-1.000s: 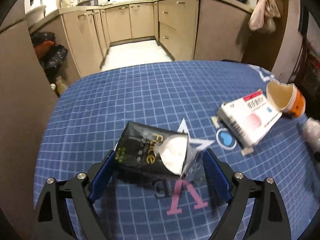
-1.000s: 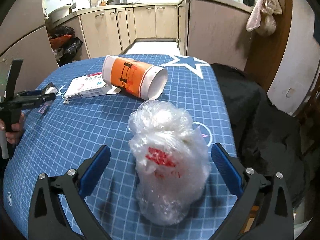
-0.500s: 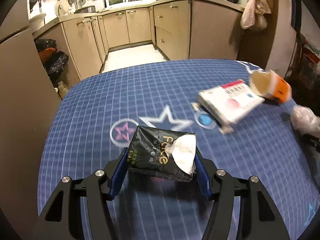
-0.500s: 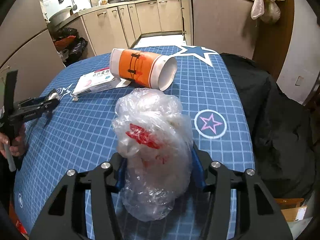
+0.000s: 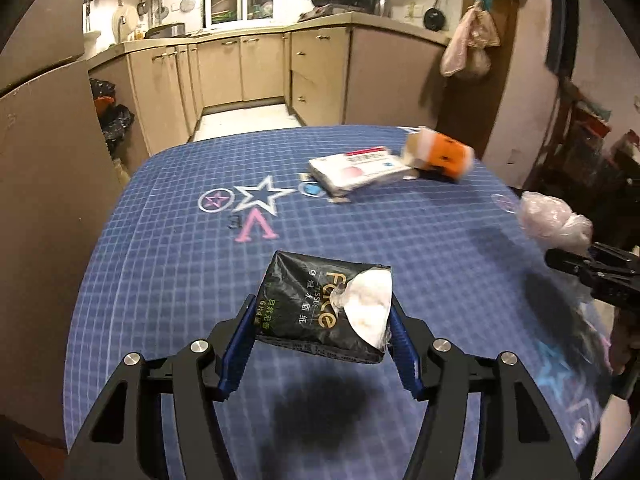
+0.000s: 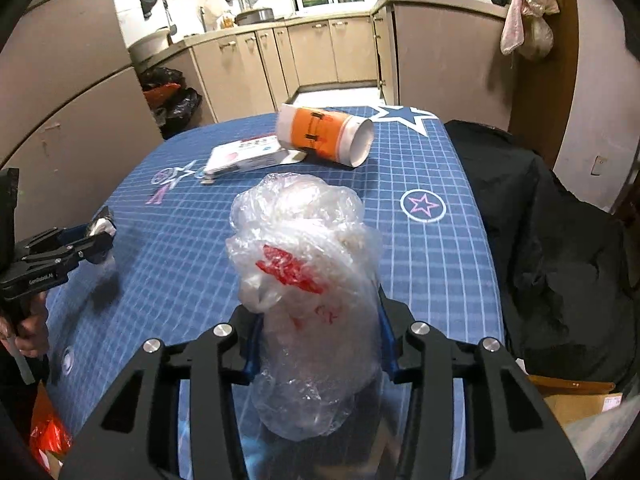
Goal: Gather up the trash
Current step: 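Carry the tissue pack and plastic bag over the white bucket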
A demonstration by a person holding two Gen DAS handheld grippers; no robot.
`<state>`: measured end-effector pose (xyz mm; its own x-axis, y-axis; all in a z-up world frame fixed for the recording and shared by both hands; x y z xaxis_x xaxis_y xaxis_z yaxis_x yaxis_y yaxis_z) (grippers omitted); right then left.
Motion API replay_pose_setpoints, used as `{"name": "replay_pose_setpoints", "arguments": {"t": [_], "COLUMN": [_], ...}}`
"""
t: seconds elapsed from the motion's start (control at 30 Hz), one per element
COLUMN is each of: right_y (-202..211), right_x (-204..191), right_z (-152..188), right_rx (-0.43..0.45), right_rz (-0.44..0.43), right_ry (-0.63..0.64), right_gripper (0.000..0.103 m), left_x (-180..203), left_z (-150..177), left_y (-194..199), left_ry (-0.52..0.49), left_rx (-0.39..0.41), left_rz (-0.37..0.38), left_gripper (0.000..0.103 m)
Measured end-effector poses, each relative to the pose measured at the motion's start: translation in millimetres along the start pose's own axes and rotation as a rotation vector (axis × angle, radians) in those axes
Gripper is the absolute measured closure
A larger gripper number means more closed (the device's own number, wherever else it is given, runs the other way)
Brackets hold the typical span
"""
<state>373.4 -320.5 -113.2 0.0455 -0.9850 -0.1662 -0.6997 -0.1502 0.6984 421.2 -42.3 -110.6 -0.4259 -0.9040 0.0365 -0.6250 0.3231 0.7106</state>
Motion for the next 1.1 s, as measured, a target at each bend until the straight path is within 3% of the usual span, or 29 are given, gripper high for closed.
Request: {"name": "replay_pose_setpoints", "arguments": {"t": [0.27,0.4,0.77,1.1], "right_y": [67,100,204,262], "right_x": [-8,0,53,117], "right_z": [32,45,73,106], "right_rx": [0.073,0.102,0.22,0.261], "right_rz": [-0.015,0.012,0.193,0.366], "right_ry": [-0.036,-0.056,-0.112,-0.193], "right_gripper": [0.061,0.061,0.061,0.061], "left_x": [59,112,238,357], "left_z": [16,17,9,5], "left_y": [38,53,77,91], "left_ry": [-0.055,-0.164,-0.345,-0.515], "left_rx": [0.018,0.062,0.138,0.201], "left_rz": [0.041,0.032,0.136,0.228], "left_gripper": [0.04,0.04,0.04,0.04]}}
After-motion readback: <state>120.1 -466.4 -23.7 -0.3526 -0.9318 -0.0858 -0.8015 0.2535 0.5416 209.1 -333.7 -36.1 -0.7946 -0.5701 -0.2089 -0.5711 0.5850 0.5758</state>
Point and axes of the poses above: each gripper's, at about its wrist camera, not at the fingertips, and y roughly against the way its jaws point, x to its right, z to its underside, the point moved 1 cm from there along -y, roughly the way its jaws point
